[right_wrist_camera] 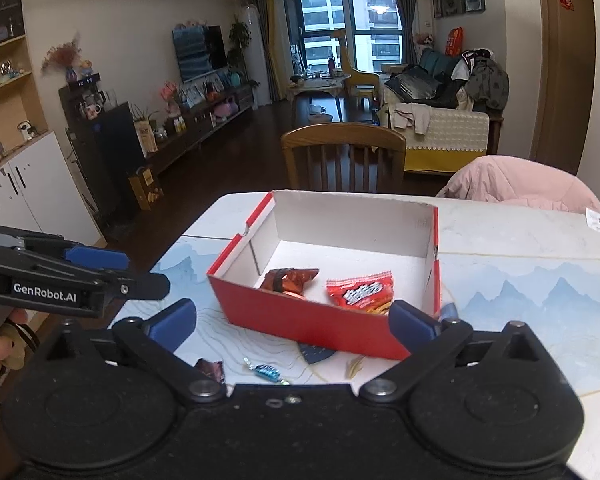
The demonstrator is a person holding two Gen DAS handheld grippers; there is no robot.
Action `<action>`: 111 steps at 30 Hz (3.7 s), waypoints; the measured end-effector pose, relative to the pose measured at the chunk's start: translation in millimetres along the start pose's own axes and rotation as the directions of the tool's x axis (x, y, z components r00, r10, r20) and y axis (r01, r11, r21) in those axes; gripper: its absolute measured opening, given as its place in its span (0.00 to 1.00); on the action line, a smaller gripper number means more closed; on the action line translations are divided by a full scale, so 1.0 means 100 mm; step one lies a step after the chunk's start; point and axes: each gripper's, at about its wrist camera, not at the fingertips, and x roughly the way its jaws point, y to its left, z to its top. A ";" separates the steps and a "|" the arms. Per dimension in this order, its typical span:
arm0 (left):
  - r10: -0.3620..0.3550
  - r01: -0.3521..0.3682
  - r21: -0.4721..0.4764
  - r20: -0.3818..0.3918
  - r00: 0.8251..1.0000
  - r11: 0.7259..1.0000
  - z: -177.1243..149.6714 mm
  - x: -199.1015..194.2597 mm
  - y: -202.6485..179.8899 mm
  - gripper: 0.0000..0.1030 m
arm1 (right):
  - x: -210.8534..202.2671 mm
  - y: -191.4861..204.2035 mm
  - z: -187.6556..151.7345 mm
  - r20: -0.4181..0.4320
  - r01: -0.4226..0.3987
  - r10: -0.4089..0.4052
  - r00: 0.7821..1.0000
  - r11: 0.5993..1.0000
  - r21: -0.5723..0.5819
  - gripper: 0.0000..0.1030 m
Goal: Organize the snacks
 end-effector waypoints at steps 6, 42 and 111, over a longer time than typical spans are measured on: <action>-0.013 0.013 0.007 0.053 0.998 1.000 -0.23 -0.19 0.10 0.74 | -0.09 0.03 -0.20 0.021 -0.008 0.008 1.000 1.000 0.010 1.00; -0.060 0.118 0.127 -0.390 0.919 0.985 -1.48 0.82 0.72 0.81 | 0.50 -0.41 -1.74 -0.287 0.052 -0.059 0.956 0.998 -0.034 0.99; -0.004 -0.062 -0.169 -0.367 0.930 0.984 -1.63 0.47 0.67 0.50 | 0.20 -0.36 -1.97 -0.248 0.235 -0.233 0.940 0.972 -0.021 0.42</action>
